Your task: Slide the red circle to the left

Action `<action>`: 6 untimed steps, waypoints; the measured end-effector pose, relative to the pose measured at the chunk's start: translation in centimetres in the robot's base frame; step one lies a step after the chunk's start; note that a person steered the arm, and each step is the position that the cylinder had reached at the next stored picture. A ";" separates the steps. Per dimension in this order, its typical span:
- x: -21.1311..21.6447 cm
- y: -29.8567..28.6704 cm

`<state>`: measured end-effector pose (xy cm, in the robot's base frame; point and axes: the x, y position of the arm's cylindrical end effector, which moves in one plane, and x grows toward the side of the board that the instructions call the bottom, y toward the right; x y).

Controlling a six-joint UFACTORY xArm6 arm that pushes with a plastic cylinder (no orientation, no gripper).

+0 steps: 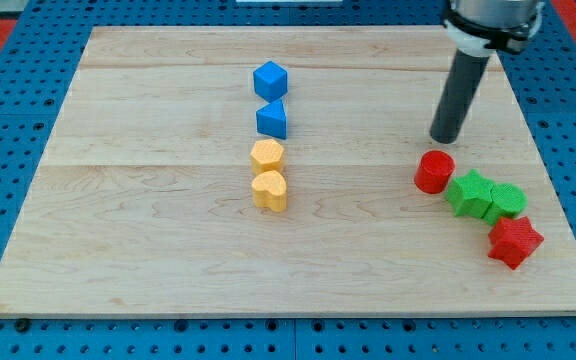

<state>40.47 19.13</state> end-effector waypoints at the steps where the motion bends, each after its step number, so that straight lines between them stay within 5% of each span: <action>1: 0.0 2.1; 2: 0.0 4.4; 4: 5.9 -3.2; 6: 5.5 -10.0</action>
